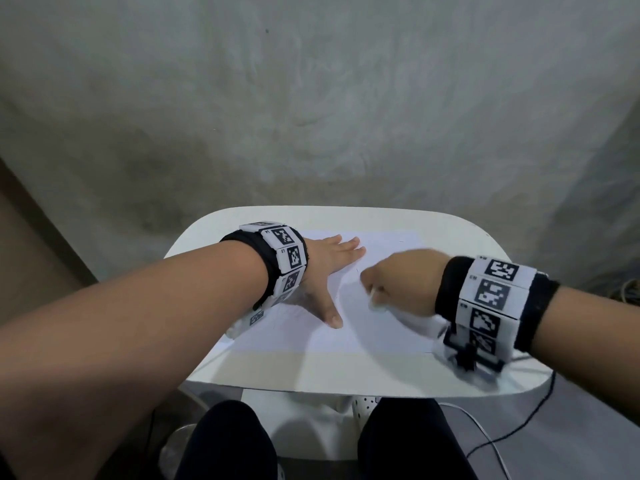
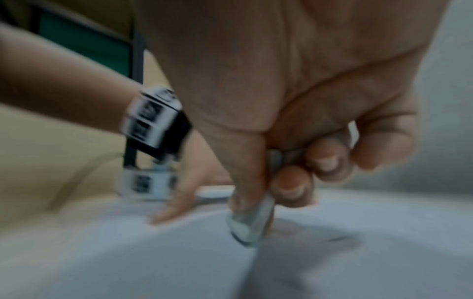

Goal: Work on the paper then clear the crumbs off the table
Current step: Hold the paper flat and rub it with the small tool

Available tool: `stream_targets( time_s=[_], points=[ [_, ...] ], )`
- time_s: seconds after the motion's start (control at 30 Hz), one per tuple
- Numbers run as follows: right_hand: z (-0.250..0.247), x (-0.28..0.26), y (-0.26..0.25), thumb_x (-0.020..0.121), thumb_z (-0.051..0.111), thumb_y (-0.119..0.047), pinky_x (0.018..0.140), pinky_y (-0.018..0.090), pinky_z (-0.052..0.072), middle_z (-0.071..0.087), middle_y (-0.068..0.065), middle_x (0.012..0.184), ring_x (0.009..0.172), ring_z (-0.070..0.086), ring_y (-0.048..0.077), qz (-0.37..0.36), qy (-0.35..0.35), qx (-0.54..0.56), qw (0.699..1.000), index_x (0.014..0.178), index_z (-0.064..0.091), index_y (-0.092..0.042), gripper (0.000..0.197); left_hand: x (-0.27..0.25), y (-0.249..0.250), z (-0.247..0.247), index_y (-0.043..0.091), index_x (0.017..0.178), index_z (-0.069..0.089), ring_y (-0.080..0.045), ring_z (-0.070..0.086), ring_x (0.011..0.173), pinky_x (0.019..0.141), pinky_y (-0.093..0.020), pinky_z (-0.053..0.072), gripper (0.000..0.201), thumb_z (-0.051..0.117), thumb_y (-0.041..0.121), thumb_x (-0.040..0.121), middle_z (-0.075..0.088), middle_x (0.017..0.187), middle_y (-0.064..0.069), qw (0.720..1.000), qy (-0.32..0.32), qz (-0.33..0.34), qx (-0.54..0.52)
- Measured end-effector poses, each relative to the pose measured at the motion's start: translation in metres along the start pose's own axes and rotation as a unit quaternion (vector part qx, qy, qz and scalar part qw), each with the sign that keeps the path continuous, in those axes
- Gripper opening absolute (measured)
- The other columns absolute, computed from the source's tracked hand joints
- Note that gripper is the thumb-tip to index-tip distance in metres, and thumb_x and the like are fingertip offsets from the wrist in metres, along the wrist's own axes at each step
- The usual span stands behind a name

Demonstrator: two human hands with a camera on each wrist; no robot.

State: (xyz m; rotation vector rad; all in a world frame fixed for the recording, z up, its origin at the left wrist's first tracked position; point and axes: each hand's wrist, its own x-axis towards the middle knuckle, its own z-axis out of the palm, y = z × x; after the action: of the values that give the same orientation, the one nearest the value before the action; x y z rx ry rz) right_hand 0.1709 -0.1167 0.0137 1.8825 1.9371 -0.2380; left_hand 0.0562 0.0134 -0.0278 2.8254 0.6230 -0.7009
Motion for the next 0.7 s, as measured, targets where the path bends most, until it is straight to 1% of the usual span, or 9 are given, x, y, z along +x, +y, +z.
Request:
stream_targets(
  time_s=[0.07, 0.17, 0.27, 0.33, 0.4, 0.47, 0.53, 0.6, 0.7],
  points=[
    [-0.003, -0.001, 0.004, 0.092, 0.046, -0.022, 0.076, 0.03, 0.045, 0.065, -0.003, 0.104, 0.087, 0.056, 0.02, 0.021, 0.025, -0.036, 0.999, 0.099, 0.054, -0.019, 0.012, 0.0, -0.002, 0.001, 0.032, 0.151, -0.021, -0.011, -0.021, 0.146, 0.118, -0.046, -0.004, 0.134, 0.073, 0.072, 0.064, -0.026, 0.158, 0.015, 1.0, 0.0, -0.002, -0.006],
    [0.005, -0.01, -0.023, 0.095, 0.045, -0.025, 0.066, 0.026, 0.035, 0.058, -0.003, 0.089, 0.082, 0.047, 0.021, -0.069, -0.014, -0.011, 0.997, 0.103, 0.051, -0.026, 0.01, -0.001, 0.003, 0.001, 0.031, 0.152, -0.02, -0.011, -0.02, 0.147, 0.118, -0.044, -0.002, 0.132, 0.073, 0.068, 0.066, -0.026, 0.158, 0.014, 1.0, 0.003, -0.013, 0.012],
    [-0.006, 0.006, -0.006, 0.095, 0.044, -0.025, 0.076, 0.03, 0.042, 0.064, -0.002, 0.099, 0.091, 0.057, 0.022, 0.007, -0.001, -0.013, 1.0, 0.109, 0.058, -0.02, 0.021, -0.001, 0.002, -0.002, 0.031, 0.152, -0.02, -0.012, -0.021, 0.147, 0.118, -0.045, -0.003, 0.133, 0.074, 0.069, 0.065, -0.025, 0.158, 0.014, 1.0, 0.0, -0.004, -0.003],
    [-0.011, 0.01, -0.002, 0.095, 0.044, -0.021, 0.074, 0.03, 0.041, 0.061, -0.002, 0.09, 0.089, 0.058, 0.024, 0.041, 0.037, -0.057, 0.997, 0.112, 0.059, -0.017, 0.023, 0.0, 0.0, -0.001, 0.033, 0.152, -0.02, -0.013, -0.02, 0.147, 0.118, -0.046, -0.004, 0.134, 0.075, 0.07, 0.064, -0.024, 0.159, 0.013, 1.0, 0.0, -0.002, -0.013],
    [-0.009, 0.005, -0.02, 0.097, 0.044, -0.021, 0.075, 0.028, 0.033, 0.06, -0.003, 0.09, 0.09, 0.054, 0.023, -0.019, 0.004, -0.032, 0.999, 0.118, 0.058, -0.015, 0.026, 0.001, 0.003, -0.001, 0.03, 0.152, -0.02, -0.014, -0.018, 0.148, 0.119, -0.045, -0.002, 0.135, 0.075, 0.069, 0.064, -0.024, 0.159, 0.011, 1.0, 0.0, -0.015, 0.014],
    [-0.009, -0.001, -0.034, 0.097, 0.046, -0.022, 0.072, 0.025, 0.031, 0.062, -0.003, 0.105, 0.092, 0.049, 0.02, -0.065, -0.044, 0.012, 0.997, 0.122, 0.057, -0.017, 0.028, 0.001, 0.007, -0.001, 0.028, 0.152, -0.021, -0.015, -0.017, 0.148, 0.119, -0.044, 0.001, 0.135, 0.075, 0.068, 0.065, -0.025, 0.159, 0.011, 0.999, 0.0, -0.022, 0.037],
    [-0.015, 0.013, -0.015, 0.095, 0.051, -0.025, 0.071, 0.026, 0.038, 0.062, -0.002, 0.114, 0.096, 0.055, 0.023, -0.01, -0.017, -0.013, 1.0, 0.121, 0.057, -0.018, 0.028, -0.001, 0.005, -0.002, 0.032, 0.152, -0.02, -0.014, -0.017, 0.147, 0.118, -0.046, -0.001, 0.135, 0.076, 0.068, 0.064, -0.023, 0.16, 0.011, 1.0, 0.001, -0.005, 0.001],
    [-0.018, 0.028, 0.013, 0.093, 0.049, -0.024, 0.072, 0.029, 0.043, 0.065, 0.0, 0.105, 0.088, 0.057, 0.023, 0.069, 0.029, -0.043, 0.996, 0.11, 0.059, -0.017, 0.021, -0.004, 0.003, -0.003, 0.034, 0.151, -0.02, -0.014, -0.018, 0.147, 0.118, -0.049, -0.001, 0.134, 0.073, 0.072, 0.063, -0.023, 0.16, 0.011, 1.0, 0.002, 0.002, -0.012],
    [-0.014, 0.035, 0.027, 0.092, 0.045, -0.021, 0.069, 0.031, 0.043, 0.061, 0.0, 0.09, 0.083, 0.056, 0.022, 0.089, 0.018, -0.004, 0.996, 0.097, 0.056, -0.016, 0.013, -0.014, 0.005, -0.004, 0.03, 0.152, -0.019, -0.013, -0.019, 0.147, 0.12, -0.049, 0.0, 0.129, 0.071, 0.07, 0.068, -0.024, 0.159, 0.011, 1.0, -0.01, -0.011, 0.004]
  ],
)
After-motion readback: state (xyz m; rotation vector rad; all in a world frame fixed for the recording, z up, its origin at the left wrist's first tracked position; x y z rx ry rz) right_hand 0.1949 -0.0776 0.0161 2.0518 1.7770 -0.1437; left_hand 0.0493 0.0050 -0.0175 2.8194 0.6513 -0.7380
